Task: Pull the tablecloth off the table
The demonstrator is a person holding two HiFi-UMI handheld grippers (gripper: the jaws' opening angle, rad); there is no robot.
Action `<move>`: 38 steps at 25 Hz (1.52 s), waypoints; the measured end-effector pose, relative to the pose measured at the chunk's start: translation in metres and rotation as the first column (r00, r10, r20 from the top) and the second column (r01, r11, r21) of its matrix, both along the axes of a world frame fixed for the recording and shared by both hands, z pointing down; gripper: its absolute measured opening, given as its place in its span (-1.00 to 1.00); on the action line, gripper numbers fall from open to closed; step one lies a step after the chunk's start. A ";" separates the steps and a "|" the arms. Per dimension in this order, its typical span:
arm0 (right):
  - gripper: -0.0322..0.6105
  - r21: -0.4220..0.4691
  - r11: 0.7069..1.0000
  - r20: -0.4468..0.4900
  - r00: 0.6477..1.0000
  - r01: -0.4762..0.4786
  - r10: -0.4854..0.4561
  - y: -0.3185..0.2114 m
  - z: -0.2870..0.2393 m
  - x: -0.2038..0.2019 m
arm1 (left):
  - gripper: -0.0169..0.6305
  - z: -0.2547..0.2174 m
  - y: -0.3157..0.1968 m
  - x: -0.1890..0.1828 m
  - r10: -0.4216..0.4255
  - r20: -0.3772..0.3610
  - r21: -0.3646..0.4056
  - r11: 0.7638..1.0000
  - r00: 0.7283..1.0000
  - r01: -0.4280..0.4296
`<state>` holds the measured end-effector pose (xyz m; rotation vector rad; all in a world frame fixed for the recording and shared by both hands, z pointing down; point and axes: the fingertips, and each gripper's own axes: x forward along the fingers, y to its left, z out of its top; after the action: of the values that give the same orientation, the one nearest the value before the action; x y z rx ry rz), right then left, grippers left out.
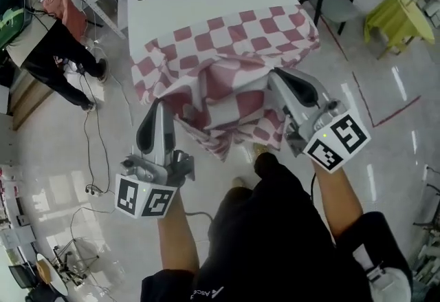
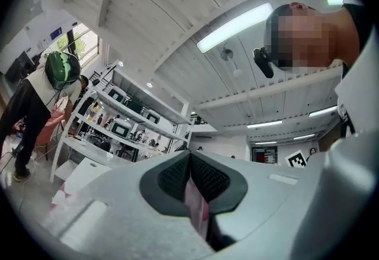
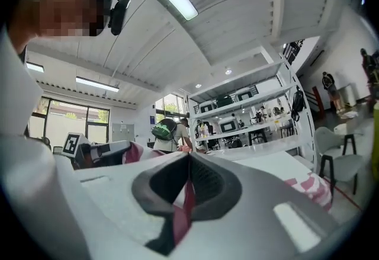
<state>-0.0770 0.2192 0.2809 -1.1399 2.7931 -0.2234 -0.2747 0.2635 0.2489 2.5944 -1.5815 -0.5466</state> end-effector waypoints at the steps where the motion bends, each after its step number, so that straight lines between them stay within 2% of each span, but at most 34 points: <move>1: -0.89 0.011 1.000 0.001 1.000 -0.008 0.008 0.011 -0.008 0.000 | -0.92 -0.008 0.009 -0.002 0.010 -0.005 0.014 1.000 1.000 -0.010; 5: -0.89 0.047 0.999 0.010 1.000 -0.017 0.016 0.048 -0.040 -0.005 | -0.92 -0.041 0.043 -0.007 0.032 -0.006 0.065 0.997 0.999 -0.032; 11: -0.89 0.084 0.996 0.049 0.999 -0.013 0.009 0.082 -0.045 0.028 | -0.92 -0.052 0.083 0.028 0.054 0.008 0.122 0.991 0.998 -0.055; 21: -0.89 0.014 0.999 0.064 0.997 -0.030 0.029 0.065 -0.024 0.086 | -0.92 -0.018 0.064 0.084 0.045 -0.003 -0.014 0.999 0.999 -0.045; 25: -0.89 0.010 0.999 0.064 0.997 -0.047 0.046 0.059 -0.023 0.105 | -0.92 -0.009 0.057 0.099 0.043 -0.032 -0.048 0.998 0.999 -0.044; 29: -0.89 0.016 0.998 0.054 0.997 -0.062 0.061 0.066 -0.029 0.111 | -0.92 -0.011 0.060 0.101 0.043 -0.050 -0.065 0.997 0.998 -0.046; 38: -0.89 0.008 0.996 0.038 0.996 -0.083 0.083 0.062 -0.021 0.120 | -0.92 -0.012 0.056 0.108 0.044 -0.036 -0.068 0.997 0.998 -0.046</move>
<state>0.0428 0.2817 0.2596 -1.2334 2.7045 -0.2204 -0.1665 0.3192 0.2374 2.5492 -1.5003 -0.5212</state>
